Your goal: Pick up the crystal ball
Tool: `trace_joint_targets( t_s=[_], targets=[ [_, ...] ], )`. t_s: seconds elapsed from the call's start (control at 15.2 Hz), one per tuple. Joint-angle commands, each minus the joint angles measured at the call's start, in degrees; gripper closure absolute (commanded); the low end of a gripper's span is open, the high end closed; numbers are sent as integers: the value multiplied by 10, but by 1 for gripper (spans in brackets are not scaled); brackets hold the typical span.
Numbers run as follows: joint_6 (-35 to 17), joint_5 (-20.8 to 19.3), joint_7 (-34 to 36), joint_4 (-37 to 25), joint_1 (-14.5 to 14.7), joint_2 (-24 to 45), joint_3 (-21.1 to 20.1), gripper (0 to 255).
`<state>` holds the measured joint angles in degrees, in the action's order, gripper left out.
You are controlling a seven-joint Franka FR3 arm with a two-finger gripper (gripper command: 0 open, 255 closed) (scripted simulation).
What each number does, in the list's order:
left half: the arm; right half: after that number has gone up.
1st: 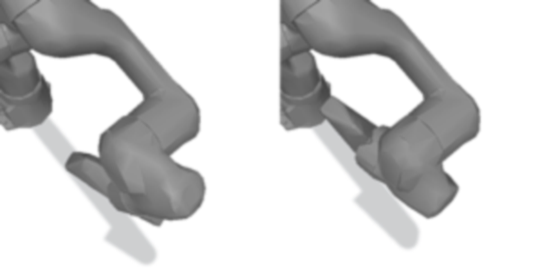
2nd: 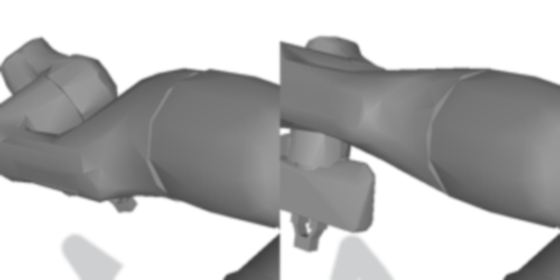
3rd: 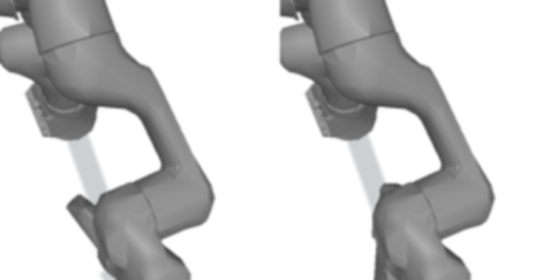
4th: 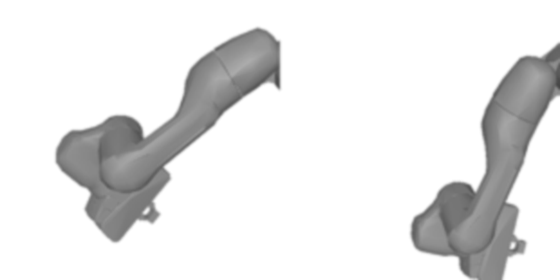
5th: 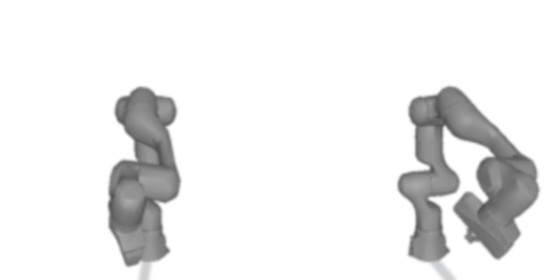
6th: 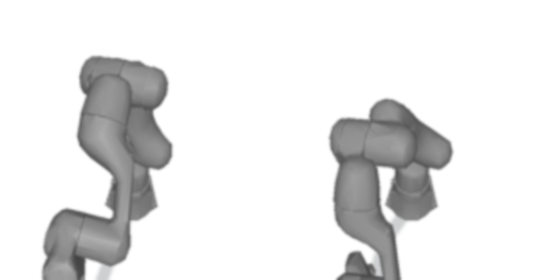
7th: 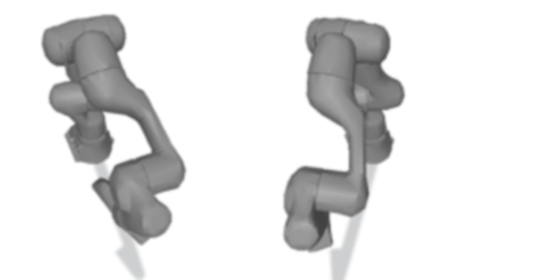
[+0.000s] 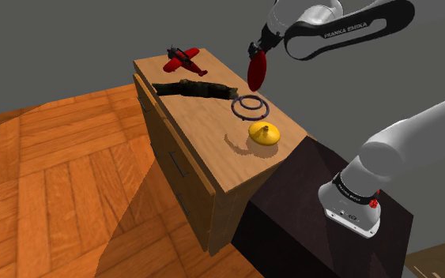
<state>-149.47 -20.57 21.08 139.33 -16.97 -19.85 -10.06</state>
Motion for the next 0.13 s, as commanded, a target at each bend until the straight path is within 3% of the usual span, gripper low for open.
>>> trace_joint_targets(
  t_s=[0.0,0.07],
  targets=[
    [9,5,-6,-7,2,-3,2,255],
    [9,5,-6,-7,2,-3,2,255]
  ],
)
